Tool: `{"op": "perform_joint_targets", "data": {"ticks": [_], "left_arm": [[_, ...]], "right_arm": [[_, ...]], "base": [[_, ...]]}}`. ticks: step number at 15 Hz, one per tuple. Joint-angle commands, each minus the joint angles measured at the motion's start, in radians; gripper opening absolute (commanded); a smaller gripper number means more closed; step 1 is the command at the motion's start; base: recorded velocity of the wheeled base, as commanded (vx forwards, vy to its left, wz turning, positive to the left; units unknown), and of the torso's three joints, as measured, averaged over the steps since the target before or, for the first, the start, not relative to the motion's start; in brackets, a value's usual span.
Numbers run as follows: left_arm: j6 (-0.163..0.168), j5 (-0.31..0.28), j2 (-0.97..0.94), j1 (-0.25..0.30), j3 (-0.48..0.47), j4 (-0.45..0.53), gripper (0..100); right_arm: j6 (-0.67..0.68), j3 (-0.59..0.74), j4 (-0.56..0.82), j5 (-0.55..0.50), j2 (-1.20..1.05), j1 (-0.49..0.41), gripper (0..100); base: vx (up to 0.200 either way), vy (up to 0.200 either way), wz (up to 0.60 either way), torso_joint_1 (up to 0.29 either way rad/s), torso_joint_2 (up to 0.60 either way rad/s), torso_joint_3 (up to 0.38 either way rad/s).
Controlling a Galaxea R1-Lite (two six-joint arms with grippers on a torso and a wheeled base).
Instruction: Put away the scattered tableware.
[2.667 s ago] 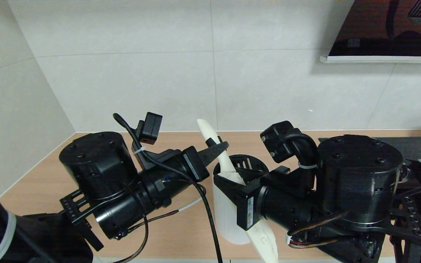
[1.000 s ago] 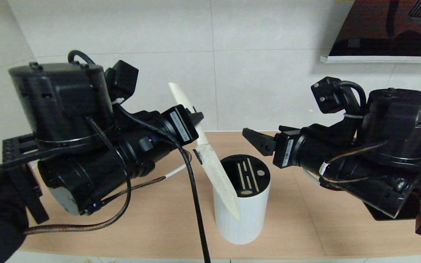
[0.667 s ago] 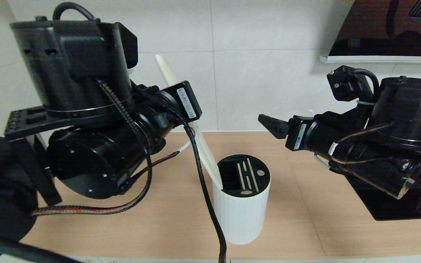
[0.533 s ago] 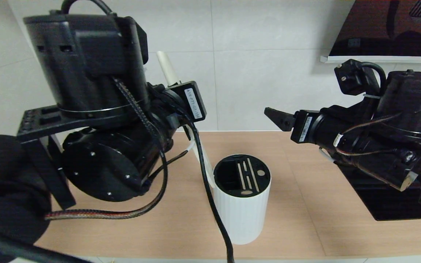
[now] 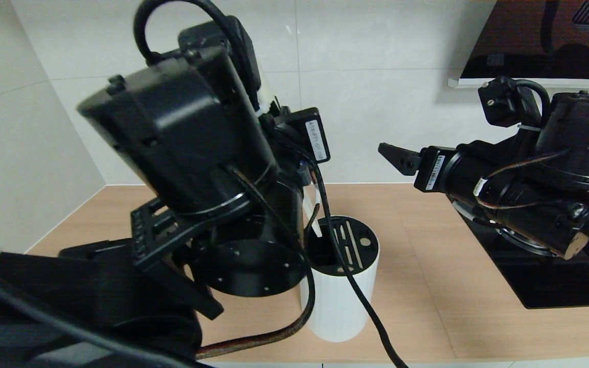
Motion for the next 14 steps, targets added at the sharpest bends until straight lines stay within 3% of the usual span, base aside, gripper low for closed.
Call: {"op": "perform_joint_targets", "data": {"ticks": [1,14], "left_arm": [[0.017,0.004,0.062,-0.014,0.017,-0.039,0],[0.008,-0.002,0.152,-0.016,0.034,-0.059,0]], "right_arm": [[0.0,0.001,0.0,0.0,0.004,0.0,100],[-0.003,-0.003,0.0,0.0,0.004,-0.02,100]], "base": [[0.0,0.0,0.0,0.0,0.0,0.0],[0.0,0.0,0.0,0.0,0.0,0.0]]}}
